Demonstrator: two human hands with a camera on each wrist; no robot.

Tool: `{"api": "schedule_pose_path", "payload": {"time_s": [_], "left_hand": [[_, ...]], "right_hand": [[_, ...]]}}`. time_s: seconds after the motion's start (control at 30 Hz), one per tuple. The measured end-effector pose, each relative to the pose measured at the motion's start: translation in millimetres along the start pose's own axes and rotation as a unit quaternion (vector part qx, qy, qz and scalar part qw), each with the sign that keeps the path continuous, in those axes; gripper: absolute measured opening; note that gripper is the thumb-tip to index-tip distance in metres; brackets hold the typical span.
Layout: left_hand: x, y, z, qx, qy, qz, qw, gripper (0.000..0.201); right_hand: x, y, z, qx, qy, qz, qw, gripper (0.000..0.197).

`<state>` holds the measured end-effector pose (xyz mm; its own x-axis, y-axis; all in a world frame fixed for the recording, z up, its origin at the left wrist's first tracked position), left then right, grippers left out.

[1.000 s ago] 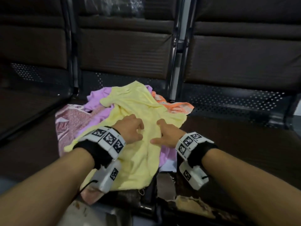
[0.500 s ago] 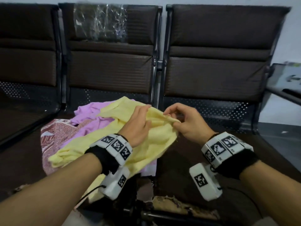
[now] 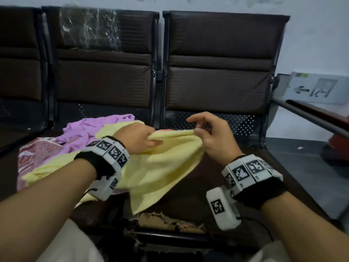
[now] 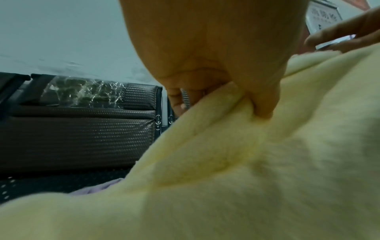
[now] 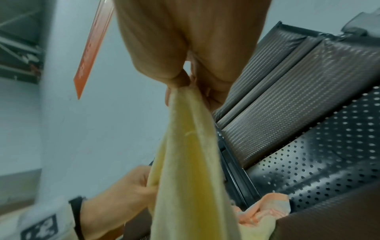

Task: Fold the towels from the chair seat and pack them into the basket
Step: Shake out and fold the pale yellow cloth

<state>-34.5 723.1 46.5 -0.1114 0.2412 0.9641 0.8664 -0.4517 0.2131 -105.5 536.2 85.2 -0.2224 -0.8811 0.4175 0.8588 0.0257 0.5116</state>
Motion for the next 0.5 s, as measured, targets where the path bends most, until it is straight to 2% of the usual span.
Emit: {"api": "schedule_pose_path", "payload": {"time_s": [0.1,0.17,0.27,0.33,0.37,0.43,0.5], "left_hand": [[3.7,0.3,-6.4,0.034,-0.013,-0.040,0.999,0.042],[4.4,4.7,-20.5,0.030,-0.064,-0.048,0.996,0.041],[8.2,14.3,-37.7,0.039,-0.175,-0.071,0.981,0.044],[10.2,19.2,-47.6,0.040,-0.216,-0.082,0.972,0.042],[10.1,21.1,-50.0,0.044,-0.236,-0.085,0.967,0.038],[10.7,24.2,-48.0,0.060,-0.281,-0.104,0.952,0.028],[11.5,24.6,-39.1,0.091,-0.316,-0.130,0.935,0.031]], "right_hand": [[17.4,-4.3,-11.8,-0.019,-0.008,-0.010,1.000,0.026],[19.2,-10.2,-28.3,-0.064,-0.015,0.015,0.998,0.032],[-0.5,-25.7,-59.8,-0.144,-0.073,0.137,0.977,0.030],[-14.1,-38.6,-78.8,-0.166,-0.185,0.223,0.943,0.016],[-15.8,-42.2,-87.0,-0.175,-0.220,0.236,0.930,0.014],[-12.4,-41.8,-101.7,-0.204,-0.198,0.216,0.934,0.021],[-6.5,-37.2,-107.8,-0.235,-0.103,0.172,0.951,0.022]]}}
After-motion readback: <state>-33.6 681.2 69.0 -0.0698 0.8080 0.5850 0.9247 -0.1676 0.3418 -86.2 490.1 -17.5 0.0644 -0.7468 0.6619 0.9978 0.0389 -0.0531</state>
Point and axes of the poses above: each hand's wrist, its own y-axis towards the middle knuckle, its own x-axis out of the back of the hand, z = x × y, the point moved 8 cm from there along y, towards the middle knuckle
